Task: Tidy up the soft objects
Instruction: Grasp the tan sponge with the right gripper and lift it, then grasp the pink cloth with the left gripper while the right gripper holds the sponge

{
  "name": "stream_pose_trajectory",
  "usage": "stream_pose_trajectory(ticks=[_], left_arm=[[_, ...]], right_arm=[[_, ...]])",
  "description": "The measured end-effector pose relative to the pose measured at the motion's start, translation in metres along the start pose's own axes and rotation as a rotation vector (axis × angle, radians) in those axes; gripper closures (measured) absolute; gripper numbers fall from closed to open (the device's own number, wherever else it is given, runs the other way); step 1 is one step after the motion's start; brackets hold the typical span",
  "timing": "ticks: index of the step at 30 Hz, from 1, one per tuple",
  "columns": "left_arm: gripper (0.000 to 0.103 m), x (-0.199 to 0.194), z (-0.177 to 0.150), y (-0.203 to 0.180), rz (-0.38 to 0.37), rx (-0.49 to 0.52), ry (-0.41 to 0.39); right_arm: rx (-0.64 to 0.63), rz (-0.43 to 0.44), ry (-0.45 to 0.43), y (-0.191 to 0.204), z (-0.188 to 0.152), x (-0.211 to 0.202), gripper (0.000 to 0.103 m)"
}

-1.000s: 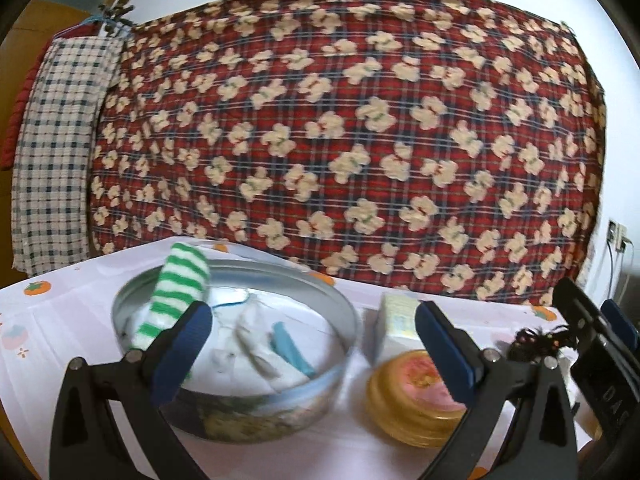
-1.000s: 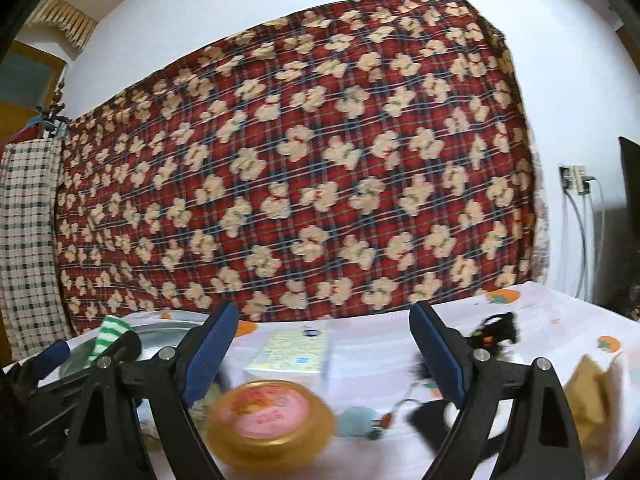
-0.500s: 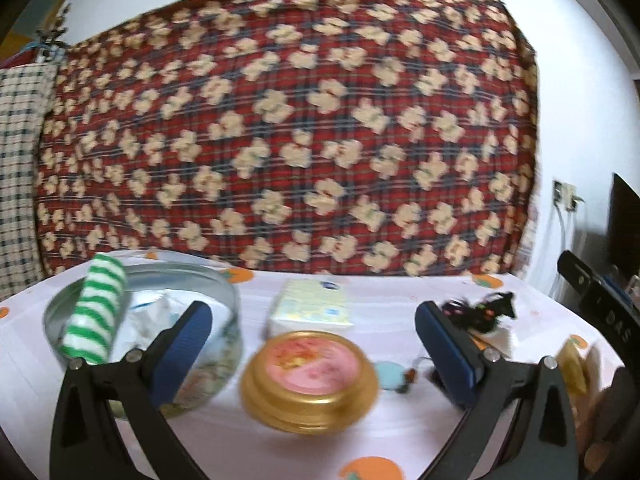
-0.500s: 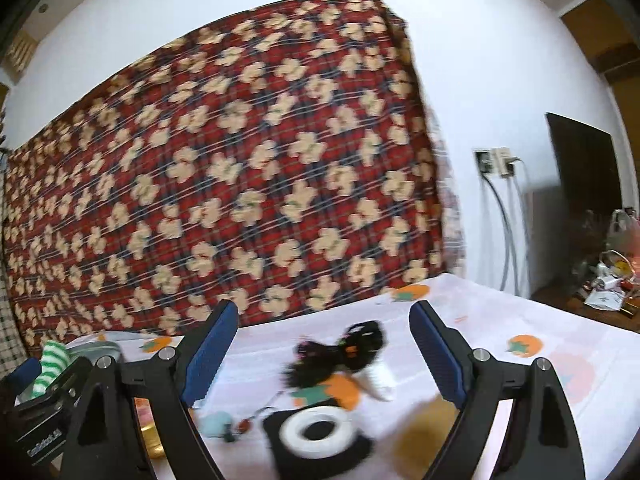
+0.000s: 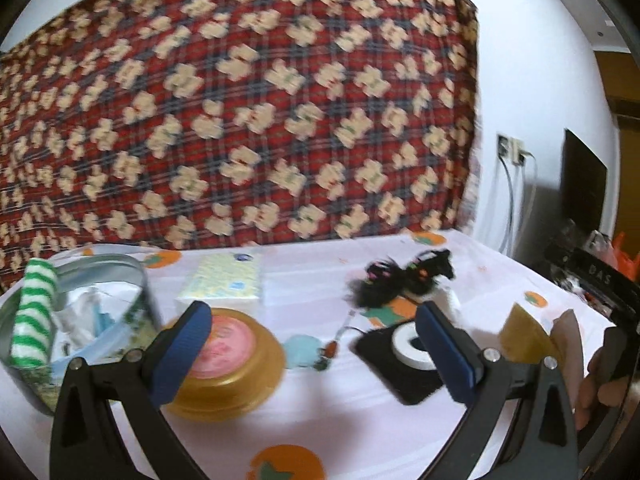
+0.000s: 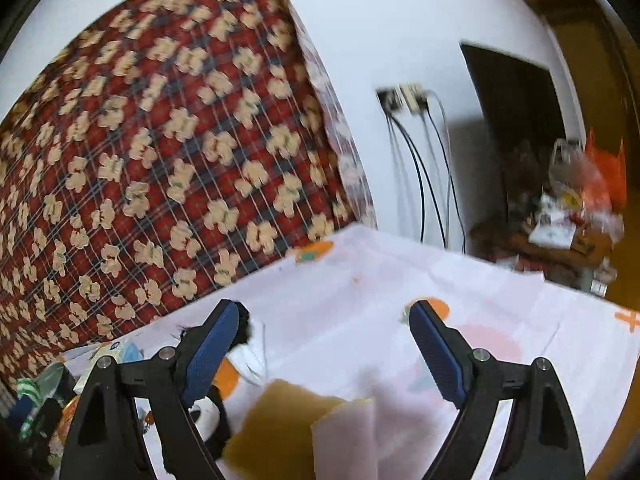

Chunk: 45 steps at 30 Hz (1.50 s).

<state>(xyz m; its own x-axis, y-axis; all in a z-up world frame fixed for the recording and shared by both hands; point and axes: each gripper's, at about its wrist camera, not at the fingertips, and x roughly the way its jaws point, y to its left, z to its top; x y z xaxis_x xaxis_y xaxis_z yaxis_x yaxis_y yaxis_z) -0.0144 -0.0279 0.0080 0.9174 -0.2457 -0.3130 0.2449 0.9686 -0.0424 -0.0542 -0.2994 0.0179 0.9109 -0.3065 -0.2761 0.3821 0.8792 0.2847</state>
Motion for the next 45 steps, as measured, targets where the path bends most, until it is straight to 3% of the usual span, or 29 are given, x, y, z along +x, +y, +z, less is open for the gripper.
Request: stream_pose_trajectory(ticks=[9, 12, 15, 17, 18, 21, 24, 30, 34, 38, 42, 45], left_arm=[[0.001, 0.016, -0.001, -0.023, -0.031, 0.055, 0.081], [0.001, 0.019, -0.002, -0.026, -0.028, 0.068, 0.096], [0.001, 0.021, -0.002, -0.029, -0.029, 0.076, 0.11], [0.001, 0.024, -0.002, -0.029, -0.031, 0.076, 0.121], [0.001, 0.026, -0.002, -0.03, -0.032, 0.072, 0.13], [0.001, 0.031, -0.002, -0.028, -0.042, 0.055, 0.152], [0.001, 0.034, -0.002, -0.026, -0.052, 0.033, 0.166], [0.001, 0.041, -0.001, -0.038, -0.095, 0.039, 0.182], [0.001, 0.045, 0.0, -0.051, -0.132, 0.063, 0.201], [0.001, 0.037, 0.0, -0.063, -0.287, 0.03, 0.194], [0.001, 0.031, -0.004, -0.102, -0.515, 0.038, 0.285], [0.001, 0.025, -0.012, -0.14, -0.62, 0.081, 0.337]], right_arm=[[-0.043, 0.073, 0.299, -0.023, -0.011, 0.023, 0.014], [-0.117, 0.038, 0.378, -0.02, -0.026, 0.03, 0.014], [-0.099, 0.043, 0.462, -0.026, -0.032, 0.038, 0.014], [-0.081, 0.026, 0.476, -0.032, -0.032, 0.04, 0.033], [-0.072, 0.031, 0.48, -0.035, -0.032, 0.04, 0.065], [-0.061, 0.043, 0.492, -0.042, -0.034, 0.041, 0.065], [-0.011, 0.073, 0.465, -0.049, -0.03, 0.038, 0.065], [0.055, 0.25, 0.276, -0.033, 0.003, 0.021, 0.064], [0.062, 0.329, 0.208, -0.021, 0.021, 0.02, 0.064], [0.049, 0.293, 0.16, -0.032, 0.038, 0.008, 0.064], [0.003, 0.18, 0.119, -0.059, 0.039, -0.014, 0.064], [-0.013, 0.08, 0.104, -0.083, 0.034, -0.031, 0.064]])
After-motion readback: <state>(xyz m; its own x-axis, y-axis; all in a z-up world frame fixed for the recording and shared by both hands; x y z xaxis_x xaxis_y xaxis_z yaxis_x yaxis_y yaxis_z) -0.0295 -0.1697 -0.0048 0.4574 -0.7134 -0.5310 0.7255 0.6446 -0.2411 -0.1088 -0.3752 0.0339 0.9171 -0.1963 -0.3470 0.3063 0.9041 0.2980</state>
